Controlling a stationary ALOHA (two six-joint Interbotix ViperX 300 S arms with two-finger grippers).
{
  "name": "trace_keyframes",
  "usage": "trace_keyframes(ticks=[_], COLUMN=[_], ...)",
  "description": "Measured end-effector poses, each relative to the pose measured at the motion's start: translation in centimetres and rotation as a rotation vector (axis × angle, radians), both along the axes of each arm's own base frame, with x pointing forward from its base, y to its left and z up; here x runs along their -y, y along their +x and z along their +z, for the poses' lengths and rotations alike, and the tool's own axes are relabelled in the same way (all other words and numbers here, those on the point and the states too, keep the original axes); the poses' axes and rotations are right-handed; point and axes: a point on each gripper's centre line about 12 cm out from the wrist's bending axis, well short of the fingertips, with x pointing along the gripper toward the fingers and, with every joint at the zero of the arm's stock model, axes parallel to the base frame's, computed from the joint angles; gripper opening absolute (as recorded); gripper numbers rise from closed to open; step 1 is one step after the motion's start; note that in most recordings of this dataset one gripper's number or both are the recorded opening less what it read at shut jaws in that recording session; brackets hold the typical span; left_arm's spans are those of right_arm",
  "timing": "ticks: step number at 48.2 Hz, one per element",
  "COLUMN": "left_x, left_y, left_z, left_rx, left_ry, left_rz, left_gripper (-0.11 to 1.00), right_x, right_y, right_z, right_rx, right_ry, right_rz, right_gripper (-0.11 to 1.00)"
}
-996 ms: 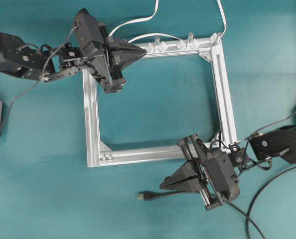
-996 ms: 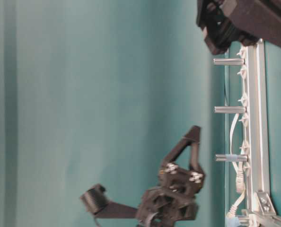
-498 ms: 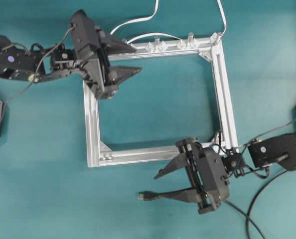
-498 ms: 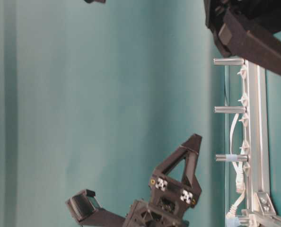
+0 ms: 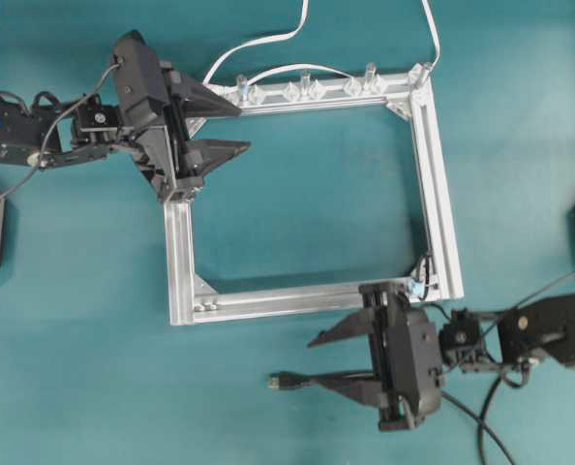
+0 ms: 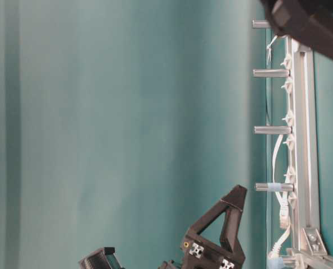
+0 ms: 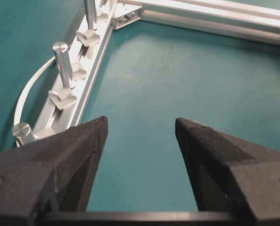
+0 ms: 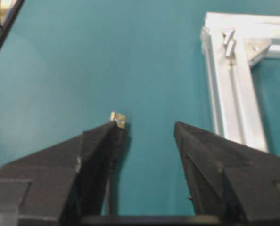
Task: Insert the wire through the string loop located on the right side.
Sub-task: 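Lower the right gripper onto the black USB cable near its plug, then close the right gripper on the cable just behind the plug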
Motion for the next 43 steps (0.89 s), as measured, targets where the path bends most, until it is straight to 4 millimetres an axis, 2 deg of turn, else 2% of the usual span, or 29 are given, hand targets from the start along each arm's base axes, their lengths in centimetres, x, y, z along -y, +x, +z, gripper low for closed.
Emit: trace_keyframes(ticks=[12,43], left_x=[0.0,0.1], left_y=[-0.1,-0.2], left_z=[-0.1,0.3], left_rx=[-0.007,-0.005], left_ry=[0.001,0.001], left_rz=[-0.002,-0.003], left_gripper=[0.68,0.68], right_x=[-1.0,-1.4], right_y=[0.9,0.7], right_z=[-1.0,-4.3], right_rx=[-0.003,-0.073], right_ry=[0.007,-0.033], right_rz=[-0.012,-0.003], right_gripper=[0.63,0.63])
